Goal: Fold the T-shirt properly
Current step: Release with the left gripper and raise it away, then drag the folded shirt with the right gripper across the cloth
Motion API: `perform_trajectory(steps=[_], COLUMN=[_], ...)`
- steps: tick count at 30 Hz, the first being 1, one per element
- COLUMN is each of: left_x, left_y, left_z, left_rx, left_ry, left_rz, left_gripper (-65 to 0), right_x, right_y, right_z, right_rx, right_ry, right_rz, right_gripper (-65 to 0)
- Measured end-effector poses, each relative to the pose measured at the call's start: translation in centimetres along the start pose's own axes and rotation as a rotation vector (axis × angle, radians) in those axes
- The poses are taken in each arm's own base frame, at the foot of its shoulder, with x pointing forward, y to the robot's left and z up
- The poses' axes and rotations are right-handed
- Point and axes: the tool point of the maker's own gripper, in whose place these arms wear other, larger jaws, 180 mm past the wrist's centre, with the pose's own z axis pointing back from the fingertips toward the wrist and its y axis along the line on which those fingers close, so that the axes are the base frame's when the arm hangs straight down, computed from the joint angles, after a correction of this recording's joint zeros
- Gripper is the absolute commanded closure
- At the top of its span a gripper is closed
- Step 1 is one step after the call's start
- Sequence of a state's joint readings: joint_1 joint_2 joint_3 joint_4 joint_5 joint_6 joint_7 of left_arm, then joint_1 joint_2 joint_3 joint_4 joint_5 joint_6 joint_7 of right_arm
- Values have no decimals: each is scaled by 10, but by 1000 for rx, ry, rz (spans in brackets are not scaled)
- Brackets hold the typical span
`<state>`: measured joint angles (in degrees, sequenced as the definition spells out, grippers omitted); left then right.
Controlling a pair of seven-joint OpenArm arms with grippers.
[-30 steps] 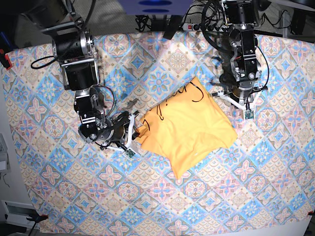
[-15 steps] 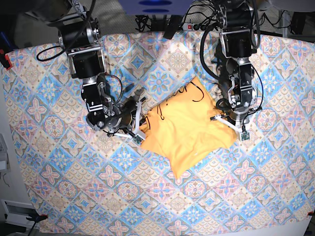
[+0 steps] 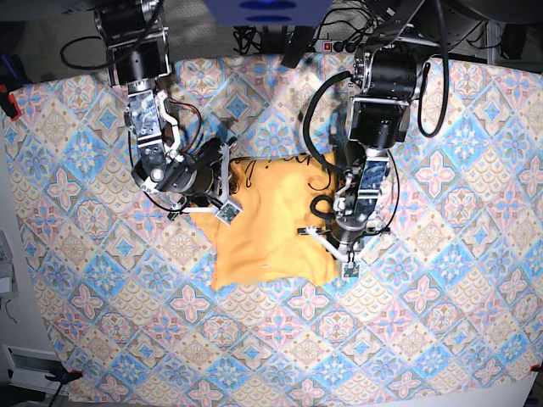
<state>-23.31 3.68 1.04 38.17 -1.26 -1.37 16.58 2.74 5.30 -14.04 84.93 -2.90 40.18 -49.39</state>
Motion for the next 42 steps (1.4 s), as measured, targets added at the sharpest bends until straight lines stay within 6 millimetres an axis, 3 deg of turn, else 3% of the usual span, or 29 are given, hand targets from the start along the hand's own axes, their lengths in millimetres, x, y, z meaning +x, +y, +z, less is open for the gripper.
perform_trajectory(steps=[5,10,17,21,24,28,34,37,42], left_x=[5,-2,25,20,0,-9,-17,-24,-30], left_y=[-20,-22,31,61,89,120,118,120,117], left_z=[-4,11,65,97,116,142,179,195,198], left_rx=[-31,-43,40,106,166,240,247,259,250], left_ry=[9,39,-49,-71,-46,-61,-92,-89,-79], left_rz=[-29,-21,-26,39,54,34,32,14,13], left_gripper=[0,0,0,0,0,0,0,0,0], right_x=[2,10,27,52,67,89,123,125,98], right_y=[-6,-5,-1,27,53,81,100,105,101], right_z=[22,34,40,33,20,5,-23,-41,-70], right_rx=[-52,-78,-83,-3,59,138,223,281,316], right_ry=[-31,-66,-108,-183,-201,-214,-217,-232,-166], right_rz=[46,59,79,59,39,52,47,20,-43], right_gripper=[-56,-56,-57,-58,-58,-57,-56,-56,-56])
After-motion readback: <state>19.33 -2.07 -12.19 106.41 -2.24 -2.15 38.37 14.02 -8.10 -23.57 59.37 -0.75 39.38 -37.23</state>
